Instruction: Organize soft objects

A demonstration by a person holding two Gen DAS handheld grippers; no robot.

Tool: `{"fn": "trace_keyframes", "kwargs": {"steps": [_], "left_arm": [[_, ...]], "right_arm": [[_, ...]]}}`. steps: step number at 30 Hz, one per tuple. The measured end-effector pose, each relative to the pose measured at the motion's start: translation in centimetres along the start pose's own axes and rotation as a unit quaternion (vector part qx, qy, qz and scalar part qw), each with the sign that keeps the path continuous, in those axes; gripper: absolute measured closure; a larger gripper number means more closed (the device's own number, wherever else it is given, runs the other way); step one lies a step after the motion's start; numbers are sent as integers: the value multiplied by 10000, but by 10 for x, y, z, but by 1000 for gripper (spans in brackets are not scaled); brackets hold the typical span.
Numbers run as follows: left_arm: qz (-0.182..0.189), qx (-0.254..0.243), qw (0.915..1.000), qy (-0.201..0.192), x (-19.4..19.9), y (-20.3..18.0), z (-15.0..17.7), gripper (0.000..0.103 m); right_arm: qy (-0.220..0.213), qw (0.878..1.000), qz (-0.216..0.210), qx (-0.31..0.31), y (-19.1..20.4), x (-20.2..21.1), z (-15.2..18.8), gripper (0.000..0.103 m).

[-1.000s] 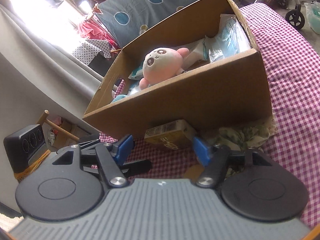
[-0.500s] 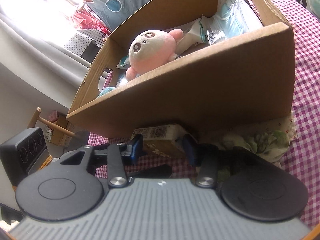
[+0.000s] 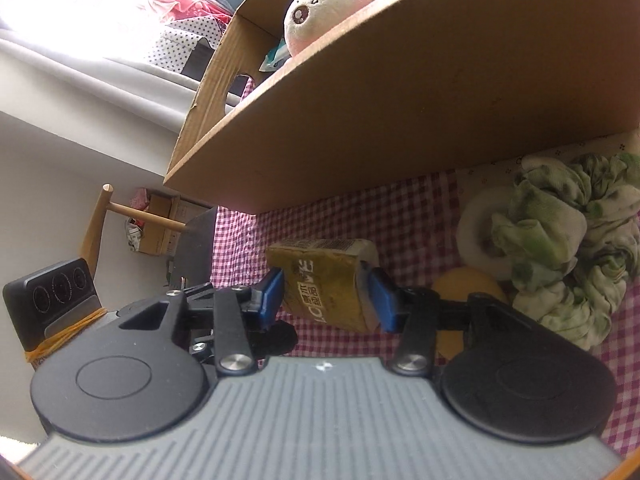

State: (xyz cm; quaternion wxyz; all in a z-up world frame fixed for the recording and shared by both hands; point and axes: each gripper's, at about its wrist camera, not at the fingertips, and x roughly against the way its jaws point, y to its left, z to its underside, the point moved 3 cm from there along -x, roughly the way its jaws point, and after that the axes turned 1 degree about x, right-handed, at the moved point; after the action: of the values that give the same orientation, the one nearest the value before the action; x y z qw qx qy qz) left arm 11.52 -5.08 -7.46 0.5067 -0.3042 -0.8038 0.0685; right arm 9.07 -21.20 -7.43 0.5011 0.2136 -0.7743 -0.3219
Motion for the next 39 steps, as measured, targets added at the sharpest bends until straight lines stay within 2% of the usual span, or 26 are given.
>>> {"fn": "trace_keyframes", "kwargs": {"steps": [3, 5, 7, 13, 18, 22, 27, 31, 34, 39], "left_arm": [[-225, -108, 9997, -13, -7, 2, 1, 36], [-344, -227, 9991, 73, -12, 3, 1, 31], [-382, -333, 9986, 176, -19, 3, 1, 31], [-506, -353, 9979, 209, -26, 0, 2, 30], [-437, -525, 9976, -113, 8, -13, -1, 30], [-472, -860, 9935, -571, 44, -34, -11, 26], [-548, -1382, 9811, -1238, 74, -66, -40, 24], [-567, -1604, 9765, -1321, 71, -82, -72, 24], [-496, -1622, 9781, -1207, 61, -85, -95, 24], [-221, -1198, 9898, -734, 27, -71, -135, 24]], "right_arm": [[45, 9998, 182, 118, 5, -11, 0, 56], [17, 9989, 382, 257, 9, -16, 0, 56], [17, 9981, 507, 338, 12, -22, 1, 56], [44, 9970, 612, 465, 15, -35, 5, 56], [-77, 9970, 445, 627, 34, -17, 10, 56], [-440, 9940, 244, 972, 65, 14, 4, 56], [-1015, 9820, 245, 1576, 102, 52, -21, 56], [-1201, 9760, 396, 1773, 110, 68, -54, 56], [-1115, 9785, 457, 1675, 101, 74, -85, 56], [-675, 9883, 491, 1276, 72, 68, -132, 55]]}}
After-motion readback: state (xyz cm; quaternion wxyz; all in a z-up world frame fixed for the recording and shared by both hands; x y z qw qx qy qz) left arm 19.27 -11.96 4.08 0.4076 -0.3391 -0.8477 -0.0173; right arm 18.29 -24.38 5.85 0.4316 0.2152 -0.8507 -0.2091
